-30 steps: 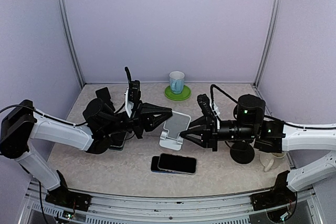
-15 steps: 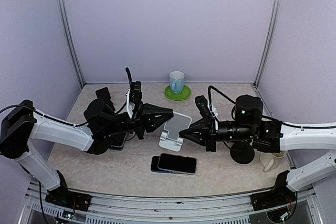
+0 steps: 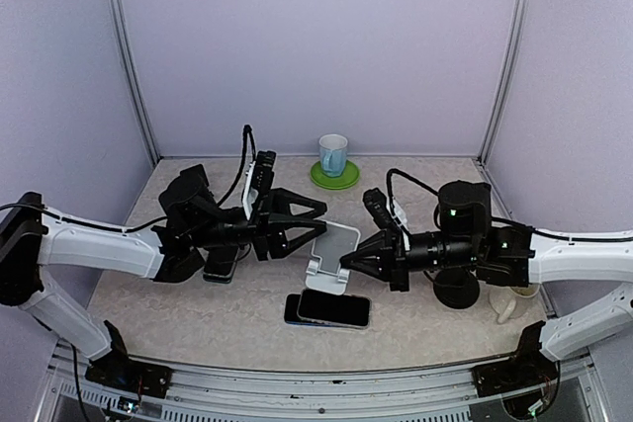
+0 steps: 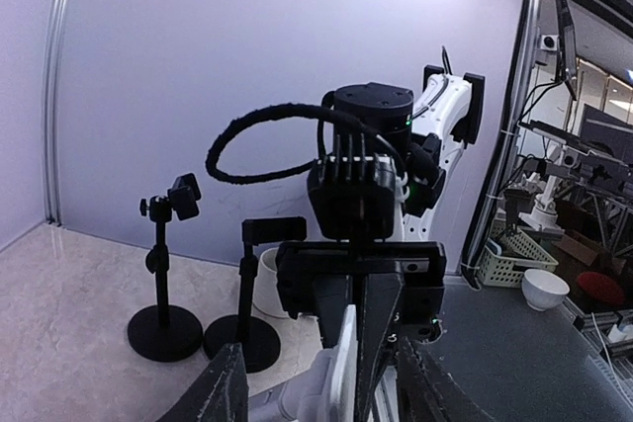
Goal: Place the phone on the phone stand
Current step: Pass from the left arm to the right, then pass from the right arm to the left, then place the phone stand at the center of the board.
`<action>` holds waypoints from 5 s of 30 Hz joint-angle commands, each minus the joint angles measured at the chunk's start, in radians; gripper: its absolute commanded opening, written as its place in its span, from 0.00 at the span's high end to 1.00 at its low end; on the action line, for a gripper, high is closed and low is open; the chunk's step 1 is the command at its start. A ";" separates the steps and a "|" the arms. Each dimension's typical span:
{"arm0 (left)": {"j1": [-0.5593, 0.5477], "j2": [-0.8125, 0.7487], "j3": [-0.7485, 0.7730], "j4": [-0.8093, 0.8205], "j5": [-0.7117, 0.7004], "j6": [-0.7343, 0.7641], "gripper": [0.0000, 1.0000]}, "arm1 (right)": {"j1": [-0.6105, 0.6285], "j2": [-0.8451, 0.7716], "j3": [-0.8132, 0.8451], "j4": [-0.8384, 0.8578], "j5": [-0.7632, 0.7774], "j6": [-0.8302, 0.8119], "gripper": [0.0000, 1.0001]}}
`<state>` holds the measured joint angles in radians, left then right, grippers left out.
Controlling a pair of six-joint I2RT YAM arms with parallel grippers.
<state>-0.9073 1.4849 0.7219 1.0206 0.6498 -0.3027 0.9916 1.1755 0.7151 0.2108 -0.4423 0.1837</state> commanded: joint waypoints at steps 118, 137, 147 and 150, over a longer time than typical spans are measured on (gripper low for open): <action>0.430 0.242 0.697 -1.229 0.251 0.649 1.00 | -0.007 -0.155 0.031 -0.288 0.284 -0.109 0.00; 0.641 0.521 0.944 -1.388 0.284 0.840 1.00 | -0.007 -0.175 -0.043 -0.186 0.313 -0.113 0.00; 0.718 0.671 1.068 -1.348 0.280 0.825 1.00 | -0.007 -0.103 -0.089 -0.061 0.267 -0.083 0.00; 0.732 0.737 1.150 -1.401 0.299 0.852 1.00 | -0.008 -0.076 -0.089 -0.042 0.254 -0.081 0.00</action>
<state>-0.1871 2.1517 1.7741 -0.3664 0.9035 0.5106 0.9916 1.0706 0.6365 0.1009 -0.1642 0.0902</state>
